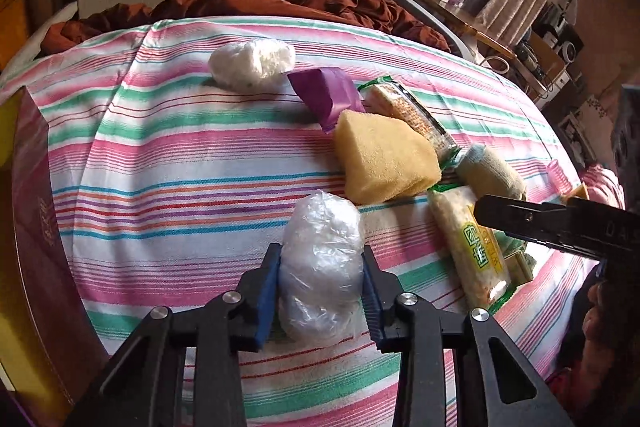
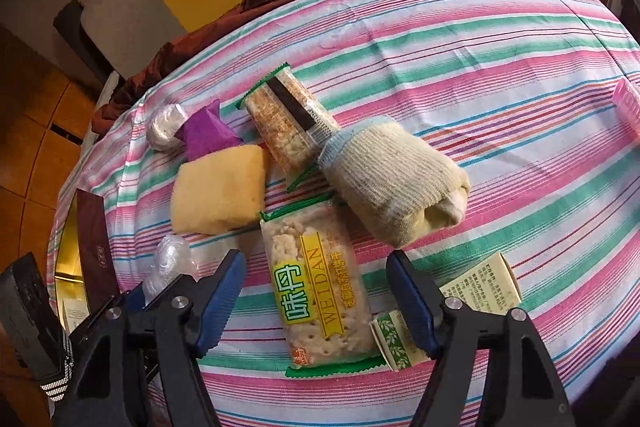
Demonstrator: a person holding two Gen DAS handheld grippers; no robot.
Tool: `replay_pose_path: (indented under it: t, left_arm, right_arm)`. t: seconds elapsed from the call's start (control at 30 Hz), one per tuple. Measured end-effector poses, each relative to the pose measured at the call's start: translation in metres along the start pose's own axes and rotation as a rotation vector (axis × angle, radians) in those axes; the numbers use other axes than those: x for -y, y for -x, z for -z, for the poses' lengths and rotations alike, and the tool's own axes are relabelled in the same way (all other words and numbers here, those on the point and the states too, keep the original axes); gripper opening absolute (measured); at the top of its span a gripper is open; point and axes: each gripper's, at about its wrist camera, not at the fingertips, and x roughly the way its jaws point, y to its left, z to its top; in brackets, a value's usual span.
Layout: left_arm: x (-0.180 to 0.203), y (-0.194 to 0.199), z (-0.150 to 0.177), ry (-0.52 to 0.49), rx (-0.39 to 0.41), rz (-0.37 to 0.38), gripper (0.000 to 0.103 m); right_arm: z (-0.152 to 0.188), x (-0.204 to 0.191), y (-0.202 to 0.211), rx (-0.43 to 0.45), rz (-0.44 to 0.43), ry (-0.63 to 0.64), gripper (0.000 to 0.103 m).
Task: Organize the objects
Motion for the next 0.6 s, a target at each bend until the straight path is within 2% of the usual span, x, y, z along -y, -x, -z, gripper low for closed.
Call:
replay_pose_path:
  t: [0.1, 0.2, 0.23, 0.33, 0.37, 0.6]
  left_arm:
    - [0.006, 0.0, 0.008, -0.067, 0.026, -0.029, 0.037]
    - [0.009, -0.003, 0.011, -0.104, 0.037, -0.052, 0.037]
    - [0.009, -0.003, 0.011, -0.11, 0.039, -0.055, 0.037]
    - [0.01, -0.005, 0.012, -0.137, 0.054, -0.058, 0.038]
    - [0.01, -0.004, 0.014, -0.147, 0.062, -0.059, 0.038]
    - [0.014, -0.005, 0.016, -0.172, 0.087, -0.066, 0.037]
  right_arm:
    - [0.003, -0.009, -0.01, -0.042, 0.034, 0.054, 0.075]
    - [0.006, -0.016, -0.021, -0.074, 0.103, 0.105, 0.075]
    - [0.007, -0.02, -0.022, -0.065, 0.129, 0.134, 0.072]
    - [0.011, -0.03, -0.027, -0.056, 0.23, 0.222, 0.052]
    - [0.013, -0.033, -0.027, -0.051, 0.23, 0.239, 0.048]
    - [0.017, -0.039, -0.028, -0.059, 0.225, 0.285, 0.048]
